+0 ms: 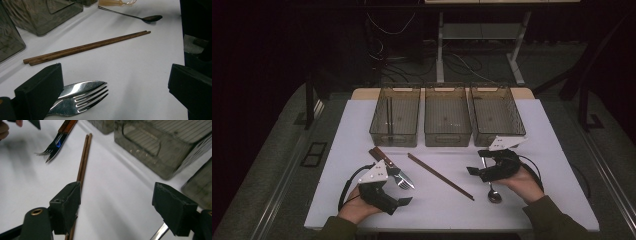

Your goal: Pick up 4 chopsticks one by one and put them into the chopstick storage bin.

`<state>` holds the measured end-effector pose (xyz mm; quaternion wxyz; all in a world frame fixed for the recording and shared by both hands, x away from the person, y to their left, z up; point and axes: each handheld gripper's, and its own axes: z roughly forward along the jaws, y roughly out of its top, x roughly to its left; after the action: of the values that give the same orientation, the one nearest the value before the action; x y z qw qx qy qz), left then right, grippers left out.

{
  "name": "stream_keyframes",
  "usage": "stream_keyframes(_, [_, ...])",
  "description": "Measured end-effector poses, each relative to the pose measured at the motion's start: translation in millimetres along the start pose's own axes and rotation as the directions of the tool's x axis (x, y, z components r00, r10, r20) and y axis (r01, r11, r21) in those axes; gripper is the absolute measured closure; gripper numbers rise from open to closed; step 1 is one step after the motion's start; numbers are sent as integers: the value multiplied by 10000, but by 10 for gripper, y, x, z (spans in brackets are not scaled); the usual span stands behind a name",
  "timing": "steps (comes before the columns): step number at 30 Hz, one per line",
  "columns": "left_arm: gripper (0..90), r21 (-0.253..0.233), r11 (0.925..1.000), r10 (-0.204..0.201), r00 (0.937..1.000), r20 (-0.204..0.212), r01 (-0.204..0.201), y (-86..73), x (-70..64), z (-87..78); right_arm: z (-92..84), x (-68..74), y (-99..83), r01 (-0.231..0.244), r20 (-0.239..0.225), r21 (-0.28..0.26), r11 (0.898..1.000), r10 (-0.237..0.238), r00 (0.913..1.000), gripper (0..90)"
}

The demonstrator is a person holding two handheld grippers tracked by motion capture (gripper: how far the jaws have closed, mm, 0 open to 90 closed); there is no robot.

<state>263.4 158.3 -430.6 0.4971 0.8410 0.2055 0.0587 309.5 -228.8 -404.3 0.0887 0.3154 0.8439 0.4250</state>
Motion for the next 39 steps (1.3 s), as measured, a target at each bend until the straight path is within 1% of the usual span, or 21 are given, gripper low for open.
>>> stream_keyframes(8, [0, -42, 10000, -39, 10000, 25, 39, 1, -2, -3, -37, 94, -200, 69, -207, 389, 9992, -61, 9998, 242])
stream_keyframes(10, [0, -39, 10000, -40, 10000, 30, 40, 0, -1, -3, -35, 125, -241, 200, -208, 507, 9985, -190, 9996, 270])
stream_keyframes(16, [0, -47, 10000, -50, 10000, 20, 50, 1, -3, -6, -27, 193, -290, 168, -448, 669, 9976, -138, 9989, 342])
stream_keyframes(20, [0, -28, 10000, -40, 10000, 15, 41, 1, -3, -3, -6, 231, -291, 239, -515, 852, 9961, -195, 9985, 433])
stream_keyframes(23, [0, -14, 10000, -21, 10000, 19, 21, 2, -4, -4, 9, 248, -281, 277, -782, 974, 9949, -201, 9967, 568])
stream_keyframes(25, [0, -21, 10000, -18, 10000, 17, 18, 2, -4, -5, 17, 259, -270, 224, -974, 1075, 9940, -119, 9952, 657])
stream_keyframes(27, [0, -28, 10000, -23, 10000, 14, 23, 2, -4, -5, 27, 284, -269, 357, -1045, 1103, 9933, -241, 9942, 739])
stream_keyframes(28, [0, -23, 10000, -21, 10000, 15, 21, 2, -3, -4, 34, 295, -268, 419, -1153, 1154, 9924, -285, 9929, 777])
stream_keyframes(31, [0, -23, 10000, -30, 10000, 16, 30, 2, -4, -2, 60, 343, -265, 656, -1346, 1298, 9894, -479, 9897, 866])
stream_keyframes(32, [0, -24, 10000, -33, 10000, 15, 33, 2, -3, -1, 69, 358, -265, 695, -1426, 1353, 9884, -499, 9885, 888])
stream_keyframes(34, [0, -22, 10000, -32, 10000, 10, 32, 2, -2, -1, 94, 384, -267, 856, -1527, 1548, 9842, -618, 9863, 896])
stream_keyframes(36, [0, -24, 10000, -39, 10000, 11, 39, 2, -2, 0, 119, 397, -273, 974, -1461, 1722, 9802, -724, 9866, 897])
stream_keyframes(38, [0, -15, 10000, -34, 10000, 6, 34, 2, -3, 0, 144, 408, -280, 1027, -1508, 1853, 9773, -750, 9857, 898])
stream_keyframes(39, [0, -23, 10000, -38, 10000, 13, 38, 2, -2, 0, 156, 414, -283, 1093, -1468, 1979, 9741, -808, 9859, 898])
